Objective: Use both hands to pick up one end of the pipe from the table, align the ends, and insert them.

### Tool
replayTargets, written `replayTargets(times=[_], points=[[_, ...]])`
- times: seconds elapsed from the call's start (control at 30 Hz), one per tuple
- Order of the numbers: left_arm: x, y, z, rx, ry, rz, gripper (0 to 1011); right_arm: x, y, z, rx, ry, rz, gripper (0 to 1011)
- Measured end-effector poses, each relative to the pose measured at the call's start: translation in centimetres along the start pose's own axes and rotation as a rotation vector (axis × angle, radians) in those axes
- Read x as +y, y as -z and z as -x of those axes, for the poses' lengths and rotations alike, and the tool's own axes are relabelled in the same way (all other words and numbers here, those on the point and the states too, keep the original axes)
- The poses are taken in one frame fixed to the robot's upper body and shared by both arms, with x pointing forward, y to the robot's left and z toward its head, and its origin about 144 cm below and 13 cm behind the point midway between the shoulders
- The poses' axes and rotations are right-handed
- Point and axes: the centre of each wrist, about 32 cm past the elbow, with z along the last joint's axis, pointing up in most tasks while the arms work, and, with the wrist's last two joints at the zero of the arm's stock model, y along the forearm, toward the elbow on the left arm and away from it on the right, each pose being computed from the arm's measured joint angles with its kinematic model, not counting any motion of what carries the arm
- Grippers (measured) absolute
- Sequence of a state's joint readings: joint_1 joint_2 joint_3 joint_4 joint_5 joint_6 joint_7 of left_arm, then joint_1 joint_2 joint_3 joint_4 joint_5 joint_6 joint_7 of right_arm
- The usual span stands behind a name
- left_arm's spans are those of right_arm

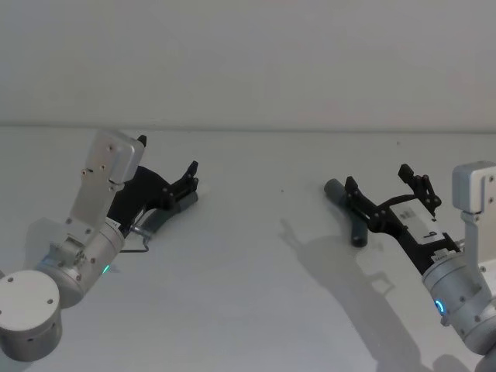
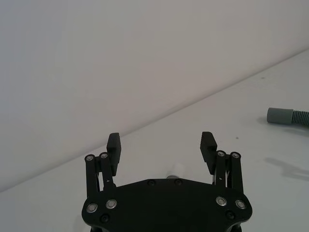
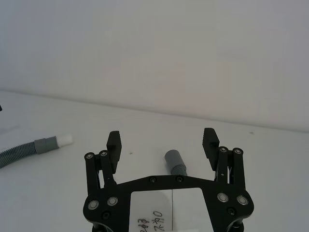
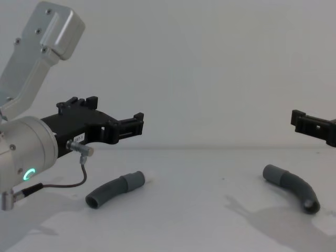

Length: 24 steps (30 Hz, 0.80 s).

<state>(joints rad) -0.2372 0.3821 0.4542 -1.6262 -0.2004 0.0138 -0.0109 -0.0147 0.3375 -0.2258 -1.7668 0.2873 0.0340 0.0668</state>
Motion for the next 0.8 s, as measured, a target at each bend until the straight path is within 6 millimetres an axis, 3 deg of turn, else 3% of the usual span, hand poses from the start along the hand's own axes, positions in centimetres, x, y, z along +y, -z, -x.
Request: replayTargets(times=[0.8], points=[[-0.04,-0.04,-0.05,-0.001,0.004,-0.003,1001,0.00,0.00,0.00,0.000,0.000,0.000,1001]])
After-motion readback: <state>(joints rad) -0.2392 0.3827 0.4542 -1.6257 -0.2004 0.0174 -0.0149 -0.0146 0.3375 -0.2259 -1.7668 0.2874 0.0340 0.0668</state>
